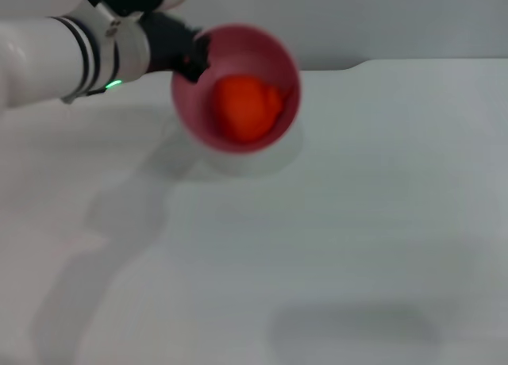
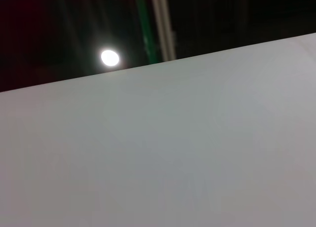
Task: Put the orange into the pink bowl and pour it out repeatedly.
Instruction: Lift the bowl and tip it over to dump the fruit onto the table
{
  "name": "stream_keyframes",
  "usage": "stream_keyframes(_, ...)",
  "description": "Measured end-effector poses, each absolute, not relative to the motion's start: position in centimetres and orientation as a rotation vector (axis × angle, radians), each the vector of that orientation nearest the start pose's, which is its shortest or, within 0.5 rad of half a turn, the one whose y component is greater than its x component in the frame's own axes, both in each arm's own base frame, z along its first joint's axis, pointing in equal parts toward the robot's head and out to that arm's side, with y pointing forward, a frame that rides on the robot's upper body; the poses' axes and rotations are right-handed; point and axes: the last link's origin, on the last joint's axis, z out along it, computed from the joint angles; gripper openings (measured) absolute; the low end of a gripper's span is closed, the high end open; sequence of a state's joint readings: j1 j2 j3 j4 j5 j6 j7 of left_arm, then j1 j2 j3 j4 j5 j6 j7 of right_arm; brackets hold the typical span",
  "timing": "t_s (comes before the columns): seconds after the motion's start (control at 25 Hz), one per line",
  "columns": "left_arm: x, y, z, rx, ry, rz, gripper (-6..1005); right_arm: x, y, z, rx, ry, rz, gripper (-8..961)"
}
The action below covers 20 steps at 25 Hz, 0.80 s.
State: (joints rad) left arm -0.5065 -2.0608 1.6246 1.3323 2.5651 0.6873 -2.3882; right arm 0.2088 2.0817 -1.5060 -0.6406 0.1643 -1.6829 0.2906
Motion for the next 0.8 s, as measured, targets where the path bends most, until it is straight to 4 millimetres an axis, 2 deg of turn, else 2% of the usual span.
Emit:
stream_keyframes(0.12,-14.5,41.3,-0.9,-2.283,-0.245,0.014,41,25.5,28.3,11.4,-1.105,-0.078,1.314,551)
stream_keyframes(0.16,-13.4,39.6,-1.3,-2.169,-0.028,-0.107,41,25.5,28.3,11.4,-1.104,-0.077,1.314,550)
stream_keyframes(0.2,-13.3,39.0,-1.5,-2.122,0.054,-0.132,41,25.5,28.3,11.5,-1.102,-0.077,1.316,549)
stream_keyframes(0.28,-13.2,37.9,-2.1,-2.054,0.164,-0.160,41,25.4,28.3,11.5,-1.100,-0.076,1.325,547)
stream_keyframes(0.32,-13.2,37.9,-2.1,-2.054,0.164,-0.160,41,25.4,28.3,11.5,-1.100,-0.074,1.333,546)
stream_keyframes(0.4,-13.4,36.7,-2.8,-1.929,0.313,-0.185,41,25.2,28.4,11.5,-1.102,-0.070,1.351,544)
stream_keyframes(0.48,-13.4,36.4,-2.9,-1.895,0.345,-0.190,41,25.0,28.5,11.4,-1.106,-0.069,1.366,542)
stream_keyframes(0.52,-13.9,35.7,-3.4,-1.793,0.433,-0.199,41,24.9,28.6,11.4,-1.108,-0.068,1.372,541)
stream_keyframes(0.8,-14.6,34.5,-3.5,-1.626,0.539,-0.223,41,24.1,28.8,11.0,-1.126,-0.075,1.404,534)
